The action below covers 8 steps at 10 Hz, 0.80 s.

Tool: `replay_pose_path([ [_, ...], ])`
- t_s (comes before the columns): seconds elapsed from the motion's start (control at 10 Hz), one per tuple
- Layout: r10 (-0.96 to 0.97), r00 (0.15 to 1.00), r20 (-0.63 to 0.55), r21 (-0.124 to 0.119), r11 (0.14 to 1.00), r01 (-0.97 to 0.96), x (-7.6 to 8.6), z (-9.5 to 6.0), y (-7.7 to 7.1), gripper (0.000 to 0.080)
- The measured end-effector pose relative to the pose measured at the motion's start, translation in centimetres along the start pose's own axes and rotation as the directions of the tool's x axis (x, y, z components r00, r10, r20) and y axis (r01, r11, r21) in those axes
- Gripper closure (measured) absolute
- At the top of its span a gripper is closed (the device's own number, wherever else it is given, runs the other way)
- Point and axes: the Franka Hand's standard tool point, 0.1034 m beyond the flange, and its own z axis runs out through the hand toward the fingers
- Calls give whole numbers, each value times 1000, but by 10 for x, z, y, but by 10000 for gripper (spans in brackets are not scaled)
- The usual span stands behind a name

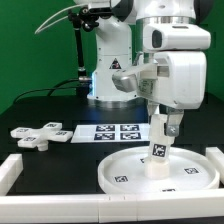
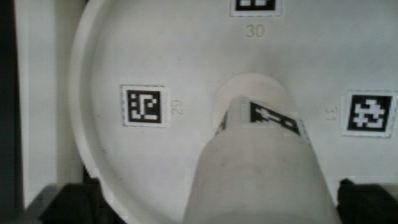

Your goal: Assemble round table

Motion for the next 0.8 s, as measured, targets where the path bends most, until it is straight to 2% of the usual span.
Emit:
replay_pose_path([
  [0.3,-145,989,9,7,989,145,-1,4,-3,151],
  [0.7,-136,991,5,13,991,136,3,7,-4,151],
  [0.8,-135,991,5,13,991,135,3,7,-4,173],
])
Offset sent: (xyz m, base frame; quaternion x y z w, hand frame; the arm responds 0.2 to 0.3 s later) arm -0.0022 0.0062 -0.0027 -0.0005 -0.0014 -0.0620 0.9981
